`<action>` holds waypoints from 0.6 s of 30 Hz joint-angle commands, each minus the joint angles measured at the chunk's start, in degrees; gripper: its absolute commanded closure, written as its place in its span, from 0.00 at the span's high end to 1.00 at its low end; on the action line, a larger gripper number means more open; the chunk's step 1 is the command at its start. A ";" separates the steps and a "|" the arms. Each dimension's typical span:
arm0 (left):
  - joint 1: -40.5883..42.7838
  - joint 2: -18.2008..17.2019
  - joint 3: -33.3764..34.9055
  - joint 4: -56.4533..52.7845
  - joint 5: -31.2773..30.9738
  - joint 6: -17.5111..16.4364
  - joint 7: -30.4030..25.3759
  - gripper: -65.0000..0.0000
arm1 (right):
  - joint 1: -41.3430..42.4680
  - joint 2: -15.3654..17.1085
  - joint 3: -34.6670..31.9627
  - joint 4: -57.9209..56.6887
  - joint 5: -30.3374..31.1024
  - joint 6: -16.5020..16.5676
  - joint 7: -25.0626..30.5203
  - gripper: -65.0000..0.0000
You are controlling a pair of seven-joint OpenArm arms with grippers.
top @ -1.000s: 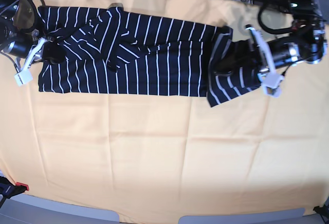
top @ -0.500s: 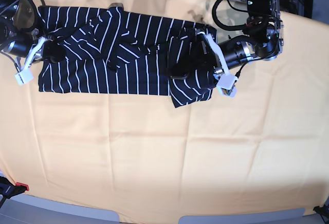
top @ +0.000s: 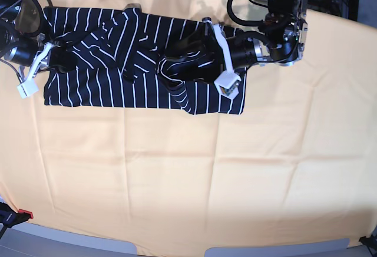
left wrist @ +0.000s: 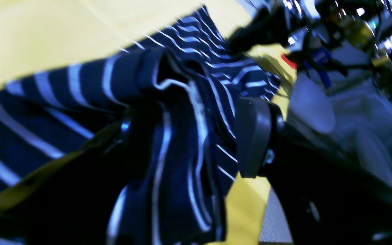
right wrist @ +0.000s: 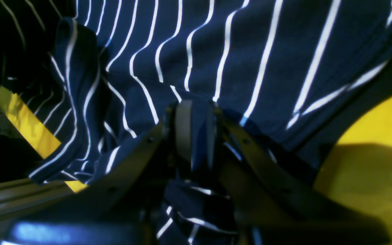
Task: Fold the T-shirt properly
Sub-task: 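Lift the strip end with the left gripper and fold it toward the right gripper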
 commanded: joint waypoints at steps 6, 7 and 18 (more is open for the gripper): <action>0.09 2.54 -0.15 0.83 -8.33 -0.47 -1.57 0.59 | 0.48 1.22 0.61 0.85 1.25 0.32 0.59 0.16; 0.09 3.19 -0.46 0.83 -9.73 -0.47 -1.62 0.59 | 0.46 1.22 0.61 0.85 1.25 0.32 0.59 0.16; -0.17 10.10 -7.08 2.64 -7.50 -0.47 -2.80 0.00 | 0.48 1.55 0.61 0.87 1.22 0.32 0.57 0.16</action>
